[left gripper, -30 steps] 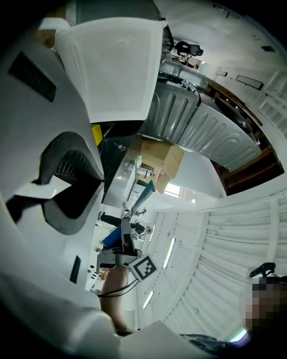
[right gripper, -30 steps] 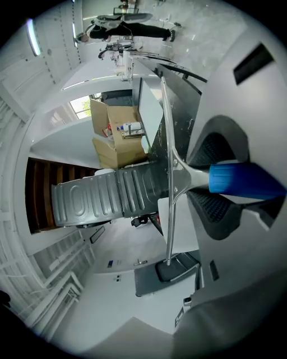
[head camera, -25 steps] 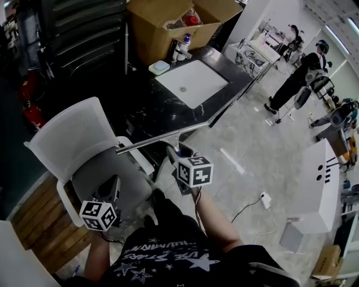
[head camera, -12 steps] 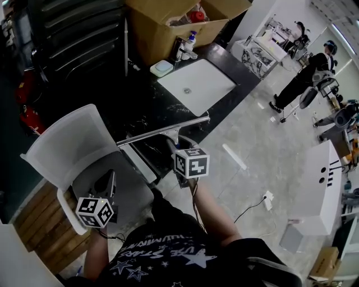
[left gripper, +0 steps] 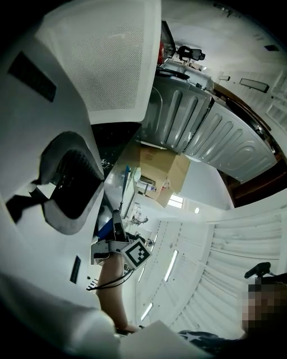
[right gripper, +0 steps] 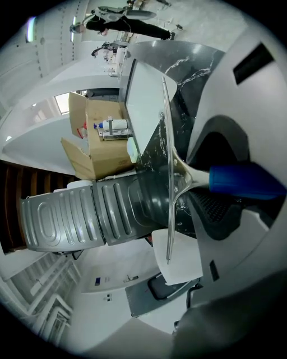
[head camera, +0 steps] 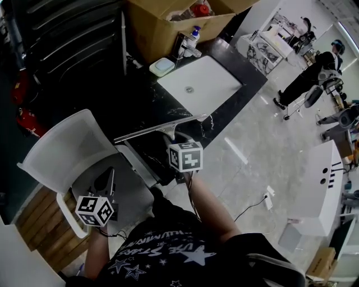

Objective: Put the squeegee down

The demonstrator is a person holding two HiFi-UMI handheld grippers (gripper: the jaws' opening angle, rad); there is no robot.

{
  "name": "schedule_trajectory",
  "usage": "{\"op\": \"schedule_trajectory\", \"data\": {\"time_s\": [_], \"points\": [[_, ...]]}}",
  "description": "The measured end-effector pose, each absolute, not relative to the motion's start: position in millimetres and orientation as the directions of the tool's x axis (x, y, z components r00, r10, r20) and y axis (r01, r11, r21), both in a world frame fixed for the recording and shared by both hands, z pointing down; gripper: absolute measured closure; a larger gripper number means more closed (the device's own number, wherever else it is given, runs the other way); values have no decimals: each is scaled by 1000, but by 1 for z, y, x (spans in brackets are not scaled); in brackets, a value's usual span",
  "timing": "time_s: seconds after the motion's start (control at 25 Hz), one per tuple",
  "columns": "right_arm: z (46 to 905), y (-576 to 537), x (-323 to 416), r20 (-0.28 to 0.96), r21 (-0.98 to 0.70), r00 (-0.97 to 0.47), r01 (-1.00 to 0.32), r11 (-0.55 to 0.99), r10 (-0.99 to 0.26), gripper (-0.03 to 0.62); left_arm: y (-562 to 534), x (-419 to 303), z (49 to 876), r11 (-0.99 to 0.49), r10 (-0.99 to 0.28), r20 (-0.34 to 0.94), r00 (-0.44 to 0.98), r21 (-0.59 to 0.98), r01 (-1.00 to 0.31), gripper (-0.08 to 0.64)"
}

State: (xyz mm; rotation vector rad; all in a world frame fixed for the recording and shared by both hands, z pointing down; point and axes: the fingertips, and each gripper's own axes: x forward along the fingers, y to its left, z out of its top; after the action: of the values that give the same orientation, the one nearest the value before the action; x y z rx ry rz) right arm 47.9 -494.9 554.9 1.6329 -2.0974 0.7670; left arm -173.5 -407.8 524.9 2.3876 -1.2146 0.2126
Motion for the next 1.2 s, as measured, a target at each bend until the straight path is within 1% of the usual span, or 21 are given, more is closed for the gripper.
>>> {"op": "schedule_trajectory", "data": {"time_s": [0.52,0.96,1.2], "points": [[573,-505,48,681,-115,-199,-979,166,-705,443,-418,-164,535,-496,-727,341,596,338,-799,541],[577,-499,42,704,-24,-158,-980,199,-693,443,-409,-170,531,-488,-741,327,587,338,-805,541],[575,-494,38,690,-26,-177,-975,221,-702,442,-403,-171,528,-490,-746,317,586,335,-805,541]]}}
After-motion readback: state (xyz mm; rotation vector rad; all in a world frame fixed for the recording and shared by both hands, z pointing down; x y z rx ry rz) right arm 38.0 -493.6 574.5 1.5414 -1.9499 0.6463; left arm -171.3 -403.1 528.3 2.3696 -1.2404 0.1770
